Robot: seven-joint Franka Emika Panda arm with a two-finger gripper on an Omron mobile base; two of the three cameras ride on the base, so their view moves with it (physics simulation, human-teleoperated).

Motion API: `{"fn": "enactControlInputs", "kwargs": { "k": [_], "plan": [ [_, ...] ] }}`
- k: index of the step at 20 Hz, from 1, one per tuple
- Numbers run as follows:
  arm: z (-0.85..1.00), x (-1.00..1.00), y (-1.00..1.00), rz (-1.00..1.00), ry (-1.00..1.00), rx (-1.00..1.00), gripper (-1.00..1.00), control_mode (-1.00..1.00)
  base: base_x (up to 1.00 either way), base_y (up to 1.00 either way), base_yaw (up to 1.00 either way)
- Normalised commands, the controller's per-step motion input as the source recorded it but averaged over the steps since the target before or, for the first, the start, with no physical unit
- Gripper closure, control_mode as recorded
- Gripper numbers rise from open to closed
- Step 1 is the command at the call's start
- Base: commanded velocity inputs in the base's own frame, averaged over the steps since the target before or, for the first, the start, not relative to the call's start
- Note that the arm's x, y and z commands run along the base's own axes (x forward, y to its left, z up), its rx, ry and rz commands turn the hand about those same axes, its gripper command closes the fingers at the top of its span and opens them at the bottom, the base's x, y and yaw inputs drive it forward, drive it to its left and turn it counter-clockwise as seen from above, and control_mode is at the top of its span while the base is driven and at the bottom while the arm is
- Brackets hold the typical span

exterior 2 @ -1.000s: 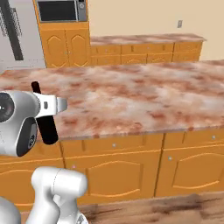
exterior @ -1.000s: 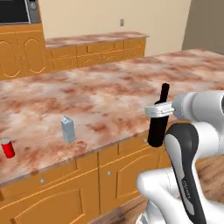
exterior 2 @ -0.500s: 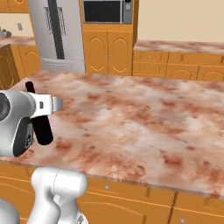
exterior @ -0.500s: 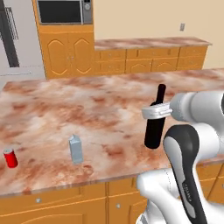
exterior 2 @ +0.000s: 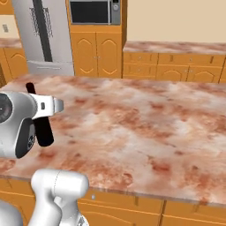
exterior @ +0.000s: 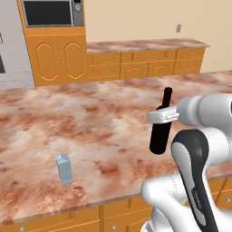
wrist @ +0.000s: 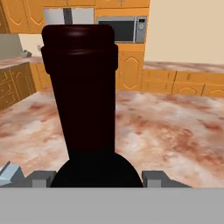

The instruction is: Move the drinks to the dining counter.

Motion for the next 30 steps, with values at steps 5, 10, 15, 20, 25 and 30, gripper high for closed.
{"fn": "enactControlInputs", "kwargs": {
  "k": [5, 10, 15, 20, 25, 30],
  "plan": [
    [0.0, 0.0, 0.0, 0.0, 0.0, 0.0, 1.0, 1.0, 1.0, 0.09, -0.52],
    [-0.07, 0.42, -0.02, -0.02, 0.0, 0.0, 1.0, -1.0, 0.0, 0.0, 0.0],
    [-0.16, 0.24, -0.19, 0.39, 0.0, 0.0, 1.0, -1.0, 0.0, 0.0, 0.0],
    [-0.16, 0.22, -0.24, 0.56, 0.09, 0.0, 1.0, -1.0, 0.0, 0.0, 0.0],
    [-0.07, 0.22, -0.12, 0.37, 0.0, 0.09, 1.0, -1.0, 0.0, 0.0, 0.0],
    [-0.13, 0.35, 0.0, 0.13, 0.05, 0.02, 1.0, -1.0, 0.0, 0.0, 0.0]
  ]
}}
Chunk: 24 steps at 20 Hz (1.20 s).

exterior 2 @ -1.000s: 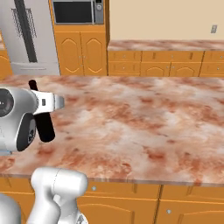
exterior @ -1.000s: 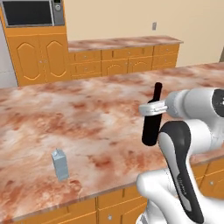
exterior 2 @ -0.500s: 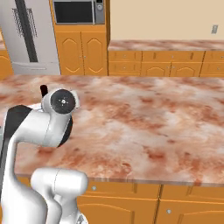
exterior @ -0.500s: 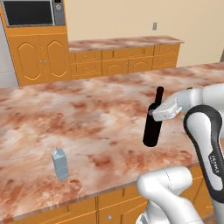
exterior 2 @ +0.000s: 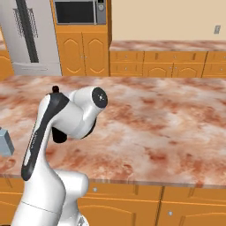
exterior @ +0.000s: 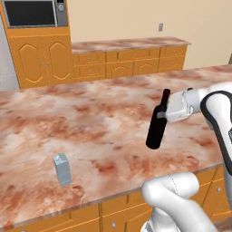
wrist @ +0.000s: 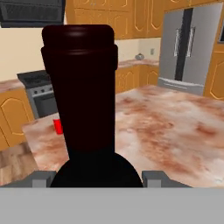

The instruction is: Move the drinks to the dining counter.

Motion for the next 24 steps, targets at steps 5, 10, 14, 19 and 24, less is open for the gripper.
{"fn": "enactControlInputs", "kwargs": {
  "k": [5, 10, 14, 19, 24],
  "plan": [
    [-0.2, 0.31, 0.0, 0.07, 0.13, 0.0, 1.0, -1.0, 0.0, 0.0, 0.0],
    [-0.17, 0.01, 0.0, 0.22, -0.12, -0.05, 1.0, -1.0, 0.0, 0.0, 0.0],
    [-0.09, 0.0, 0.0, 0.23, -0.22, -0.07, 1.0, -1.0, 0.0, 0.0, 0.0],
    [-0.12, 0.0, 0.0, 0.08, -0.04, 0.0, 1.0, -1.0, 0.0, 0.0, 0.0],
    [-0.23, 0.0, 0.0, 0.01, 0.0, 0.0, 1.0, -1.0, 0.0, 0.0, 0.0]
  ]
}}
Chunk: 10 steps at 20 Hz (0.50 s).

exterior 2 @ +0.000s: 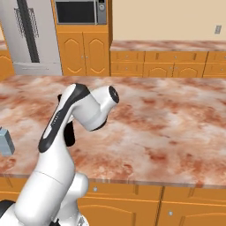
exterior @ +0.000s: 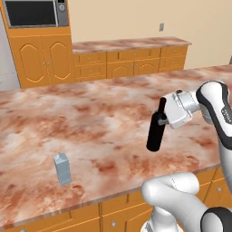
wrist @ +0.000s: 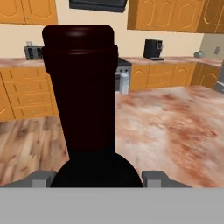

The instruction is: Move the drinks to the dining counter.

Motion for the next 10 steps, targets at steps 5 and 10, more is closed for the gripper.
{"fn": "enactControlInputs", "kwargs": {
  "k": [5, 10],
  "plan": [
    [-0.33, 0.0, 0.0, 0.0, 0.0, 0.0, 1.0, -1.0, 0.0, 0.0, 0.0],
    [-0.26, 0.01, 0.0, 0.0, 0.0, 0.0, 1.0, -1.0, 0.0, 0.0, 0.0]
  ]
}}
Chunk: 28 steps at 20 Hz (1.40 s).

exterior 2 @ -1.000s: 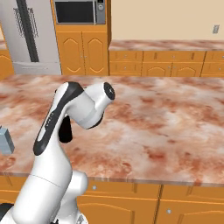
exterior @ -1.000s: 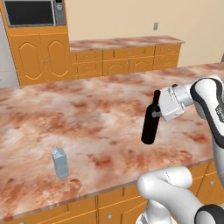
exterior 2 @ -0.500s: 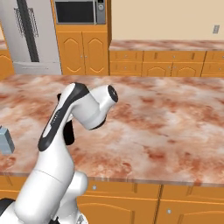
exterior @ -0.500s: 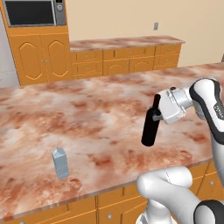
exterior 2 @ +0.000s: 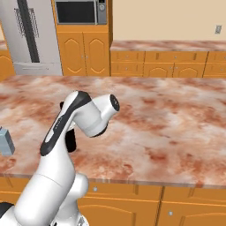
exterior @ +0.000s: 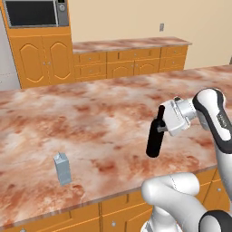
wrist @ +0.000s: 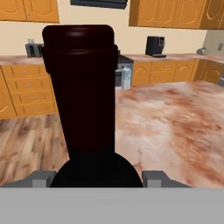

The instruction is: Move the drinks to the dining counter.

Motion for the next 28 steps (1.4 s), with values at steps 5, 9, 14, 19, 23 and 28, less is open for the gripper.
{"fn": "enactControlInputs", "kwargs": {
  "k": [5, 9, 14, 19, 23, 28],
  "plan": [
    [-0.32, 0.05, 0.0, 0.0, 0.0, 0.0, 1.0, -1.0, 0.0, 0.0, 0.0],
    [-0.29, 0.03, 0.0, 0.0, 0.0, 0.0, 1.0, -1.0, 0.0, 0.0, 0.0],
    [-0.29, 0.0, 0.0, 0.02, 0.0, 0.0, 1.0, -1.0, 0.0, 0.0, 0.0],
    [-0.3, 0.0, 0.0, 0.02, 0.0, 0.0, 1.0, -1.0, 0.0, 0.0, 0.0],
    [-0.36, 0.0, 0.0, 0.03, 0.0, -0.01, 1.0, -1.0, 0.0, 0.0, 0.0],
    [-0.38, 0.04, 0.0, 0.03, 0.0, -0.02, 1.0, -1.0, 0.0, 0.0, 0.0]
  ]
}}
